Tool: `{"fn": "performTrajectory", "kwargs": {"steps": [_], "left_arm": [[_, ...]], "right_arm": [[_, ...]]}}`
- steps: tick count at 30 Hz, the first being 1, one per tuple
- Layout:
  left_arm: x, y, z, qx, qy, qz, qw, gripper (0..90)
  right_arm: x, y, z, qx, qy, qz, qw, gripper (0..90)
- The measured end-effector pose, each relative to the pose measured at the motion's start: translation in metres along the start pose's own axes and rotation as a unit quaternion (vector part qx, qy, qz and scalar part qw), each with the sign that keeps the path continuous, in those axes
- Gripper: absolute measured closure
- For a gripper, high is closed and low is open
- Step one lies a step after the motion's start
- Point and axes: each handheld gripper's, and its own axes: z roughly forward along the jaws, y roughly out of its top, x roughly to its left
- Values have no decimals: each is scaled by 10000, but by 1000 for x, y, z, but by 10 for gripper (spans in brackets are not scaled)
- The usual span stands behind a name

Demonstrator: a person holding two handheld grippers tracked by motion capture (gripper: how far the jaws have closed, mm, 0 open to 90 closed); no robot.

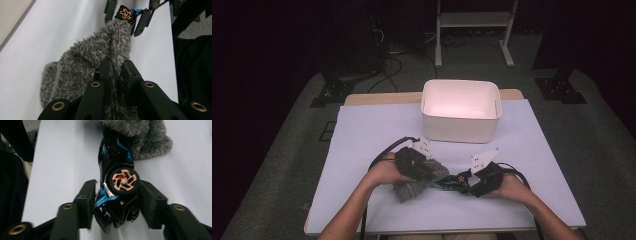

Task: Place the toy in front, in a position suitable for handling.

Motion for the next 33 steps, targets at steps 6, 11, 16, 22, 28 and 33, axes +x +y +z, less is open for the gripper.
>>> {"fn": "performTrajectory", "kwargs": {"steps": [6, 11, 16, 22, 28, 33], "left_arm": [[-7, -6, -1, -52, -130, 44, 9999, 807], [-15, -9, 0, -14, -177, 126, 9998, 807], [-22, -13, 2, -9, -285, 170, 9995, 808], [-29, -19, 5, 25, -401, 216, 9990, 808], [-36, -26, 11, 91, -553, 240, 9981, 809], [-38, -32, 16, 25, -632, 167, 9979, 809]], "right_arm": [[1, 3, -2, -108, 121, 286, 9995, 345], [3, 4, -2, -70, 260, 596, 9979, 249], [5, 4, -1, 41, 238, 772, 9967, 191], [9, 2, 6, 274, 339, 808, 9958, 162], [16, -4, 17, 429, 378, 674, 9961, 152], [23, -8, 25, 537, 310, 428, 9972, 203]]}}
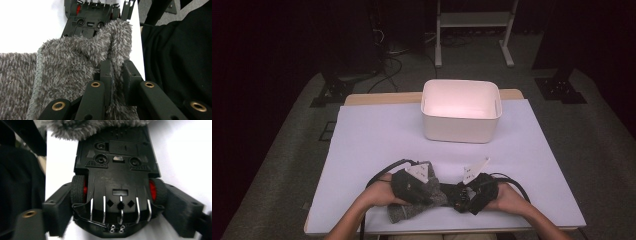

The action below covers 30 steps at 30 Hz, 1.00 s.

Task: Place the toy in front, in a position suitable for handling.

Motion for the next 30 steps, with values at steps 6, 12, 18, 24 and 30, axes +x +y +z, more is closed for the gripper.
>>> {"fn": "performTrajectory", "kwargs": {"steps": [6, 12, 18, 24, 30], "left_arm": [[3, 5, 6, -119, 6, -2, 9999, 809], [12, 30, 21, -175, 99, 94, 9998, 809], [19, 47, 38, -80, 47, 230, 9997, 809], [22, 32, 22, 53, 377, 113, 9992, 808], [34, -3, -7, 139, 844, -351, 9957, 807]], "right_arm": [[4, -4, -2, -63, -260, -335, 9991, 236], [2, 0, -3, -55, -452, -646, 9969, 237], [-2, -3, -1, -72, -460, -698, 9965, 237], [-3, -5, -1, -119, -452, -798, 9957, 238], [-3, -4, -2, -120, -465, -894, 9948, 238]]}}
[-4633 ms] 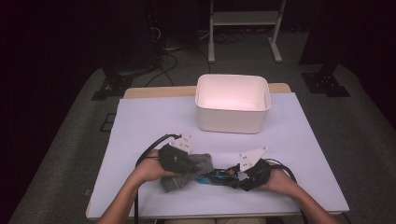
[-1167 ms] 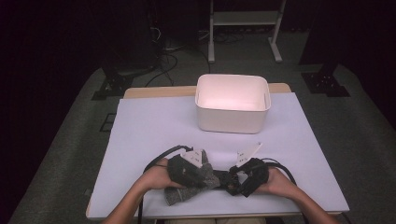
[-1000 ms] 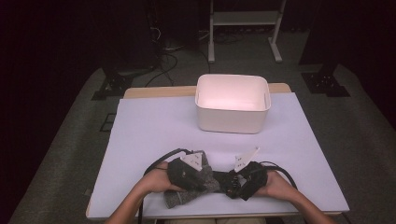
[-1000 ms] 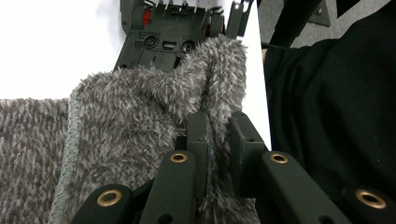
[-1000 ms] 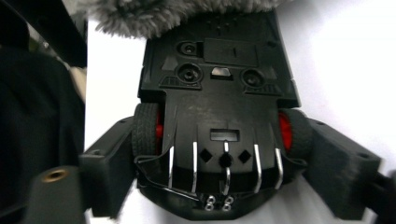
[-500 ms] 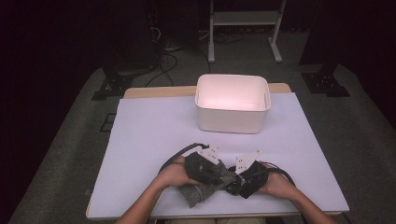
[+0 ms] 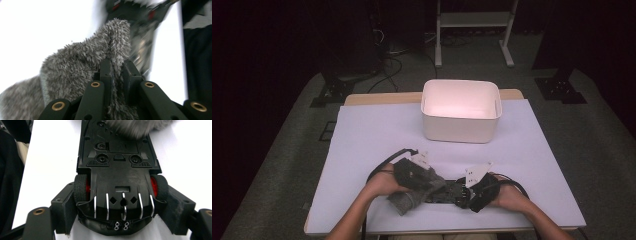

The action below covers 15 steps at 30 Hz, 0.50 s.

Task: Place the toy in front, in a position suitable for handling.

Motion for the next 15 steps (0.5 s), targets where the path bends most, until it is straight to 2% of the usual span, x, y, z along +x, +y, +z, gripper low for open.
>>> {"fn": "performTrajectory", "kwargs": {"steps": [2, 5, 8, 11, 13, 15], "left_arm": [[6, -7, -5, -72, 27, -163, 9998, 807], [9, -7, -4, -191, -54, -252, 9995, 807], [8, 1, 4, -236, -229, -130, 9994, 807], [6, 13, 13, -311, -320, -17, 9990, 807], [4, 20, 18, -332, -350, 1, 9988, 805], [5, 24, 22, -236, -372, 50, 9990, 805]], "right_arm": [[0, 0, 0, 9, -5, -20, 10000, 238], [0, 1, 0, 37, -30, -92, 9999, 237], [1, 4, 0, 73, -53, -183, 9998, 238], [-1, 9, 0, 105, -37, -231, 9997, 237], [0, 9, 2, 91, -64, -195, 9997, 237], [0, 7, 2, 77, -53, -105, 9999, 236]]}}
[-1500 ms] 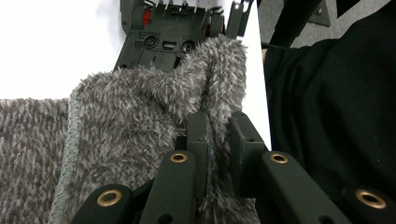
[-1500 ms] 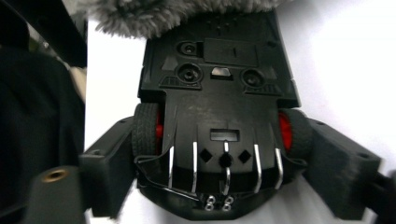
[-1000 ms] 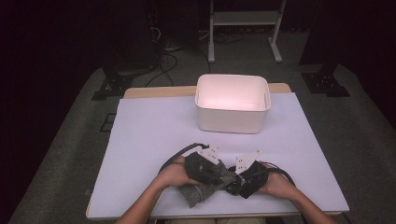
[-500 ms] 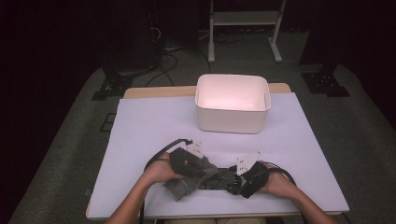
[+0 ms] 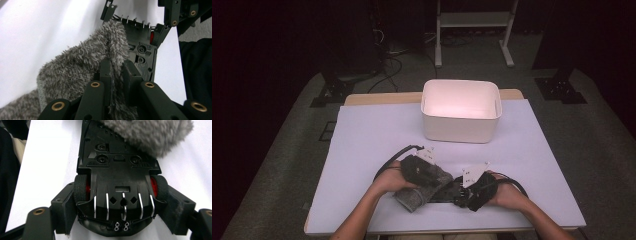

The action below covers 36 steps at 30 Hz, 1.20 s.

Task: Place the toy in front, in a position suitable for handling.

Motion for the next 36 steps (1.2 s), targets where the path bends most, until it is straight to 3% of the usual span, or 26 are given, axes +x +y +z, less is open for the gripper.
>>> {"fn": "performTrajectory", "kwargs": {"steps": [6, 12, 18, 21, 23, 28, 32, 36], "left_arm": [[0, -2, -4, 187, 108, 17, 9998, 805], [-4, 4, -1, 142, -10, 78, 9999, 805], [-19, 28, 13, 144, -273, 469, 9984, 805], [-27, 41, 22, 51, -554, 654, 9963, 805], [-31, 47, 27, 80, -594, 781, 9951, 804], [-23, 49, 27, 50, -439, 702, 9965, 805], [-12, 45, 22, 28, -230, 490, 9985, 805], [-10, 45, 24, 5, -306, 445, 9985, 805]], "right_arm": [[-3, -4, -2, -127, 76, 159, 9998, 208], [-2, -12, -2, -82, 60, 202, 9997, 233], [1, -10, -5, -187, -43, 179, 9997, 235], [3, -10, -5, -223, -69, 230, 9995, 235], [4, -10, -4, -216, -91, 210, 9995, 235], [5, -11, -5, -242, -129, 181, 9995, 236], [4, -11, -4, -259, -97, 204, 9994, 236], [4, -11, -4, -266, -54, 261, 9993, 236]]}}
